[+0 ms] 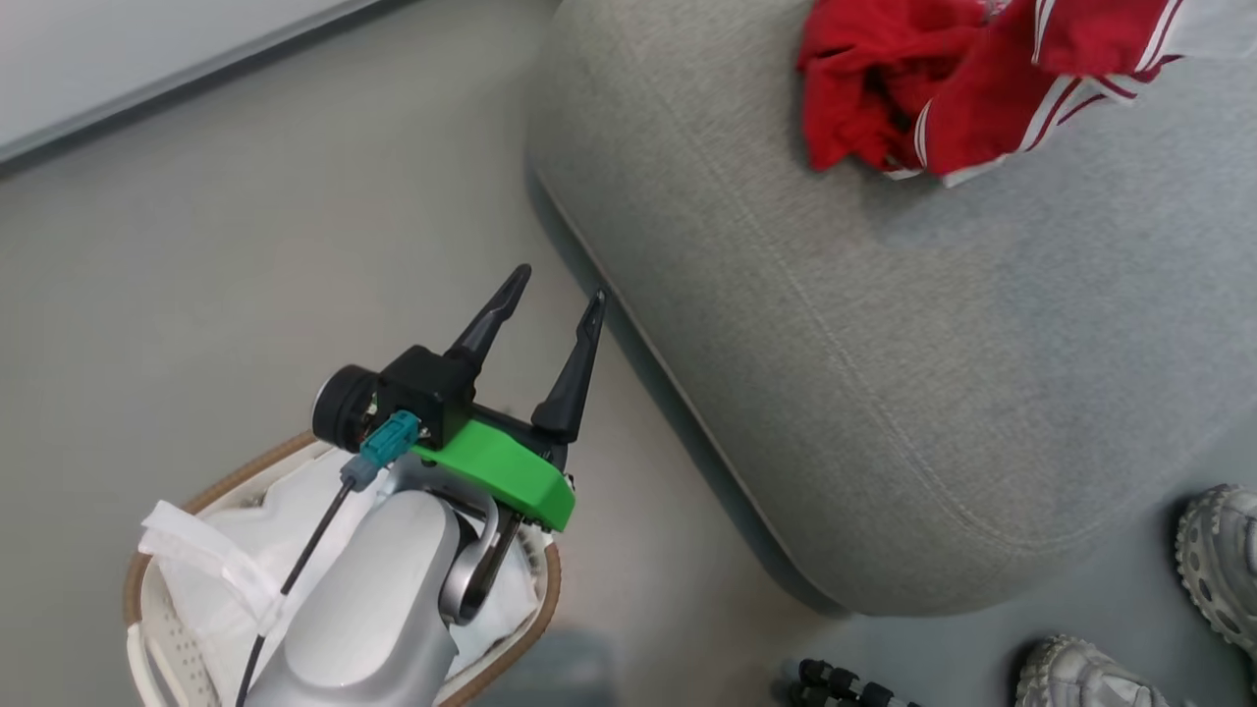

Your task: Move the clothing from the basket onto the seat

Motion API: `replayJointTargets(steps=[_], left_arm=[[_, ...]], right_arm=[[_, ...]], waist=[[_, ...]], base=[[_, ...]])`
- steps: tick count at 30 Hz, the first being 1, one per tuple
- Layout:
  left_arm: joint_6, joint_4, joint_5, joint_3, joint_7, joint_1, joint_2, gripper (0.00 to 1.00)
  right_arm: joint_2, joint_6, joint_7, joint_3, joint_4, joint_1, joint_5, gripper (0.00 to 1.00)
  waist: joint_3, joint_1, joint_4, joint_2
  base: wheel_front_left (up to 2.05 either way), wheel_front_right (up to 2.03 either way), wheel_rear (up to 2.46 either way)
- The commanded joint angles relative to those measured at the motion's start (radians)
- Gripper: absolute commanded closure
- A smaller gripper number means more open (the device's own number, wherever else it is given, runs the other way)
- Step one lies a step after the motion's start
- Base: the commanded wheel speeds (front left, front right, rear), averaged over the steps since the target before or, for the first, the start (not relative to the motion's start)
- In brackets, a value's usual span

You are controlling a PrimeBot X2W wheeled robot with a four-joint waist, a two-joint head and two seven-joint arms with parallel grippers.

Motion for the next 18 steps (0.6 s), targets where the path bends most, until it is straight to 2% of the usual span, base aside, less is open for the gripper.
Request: replayJointTargets(steps=[1, 7, 10, 18], left_arm=[[-0.002, -0.005, 0.006, -0.003, 0.001, -0.027, 0.013, 0.00], [-0.002, -0.012, 0.003, -0.021, 0.001, -0.062, 0.022, 0.00], [-0.002, -0.013, 0.006, -0.034, 0.001, -0.076, 0.024, 0.00], [-0.002, 0.000, -0.007, -0.041, 0.001, -0.082, 0.030, 0.00]], right_arm=[[0.015, -0.001, 0.000, -0.009, 0.023, -0.008, -0.012, 1.00], [0.101, -0.001, 0.000, -0.069, 0.095, 0.075, -0.013, 1.00], [0.162, -0.001, 0.000, -0.095, 0.146, 0.166, -0.026, 1.00], [0.257, -0.001, 0.000, -0.204, 0.238, 0.376, -0.055, 1.00]], waist=[[0.084, -0.0001, 0.081, -0.0001], [0.147, -0.0001, 0.131, -0.0001], [0.168, -0.0001, 0.148, -0.0001], [0.158, -0.0001, 0.157, -0.0001]], base=[[0.00, 0.00, 0.00], [0.00, 0.00, 0.00], [0.00, 0.00, 0.00], [0.00, 0.00, 0.00]])
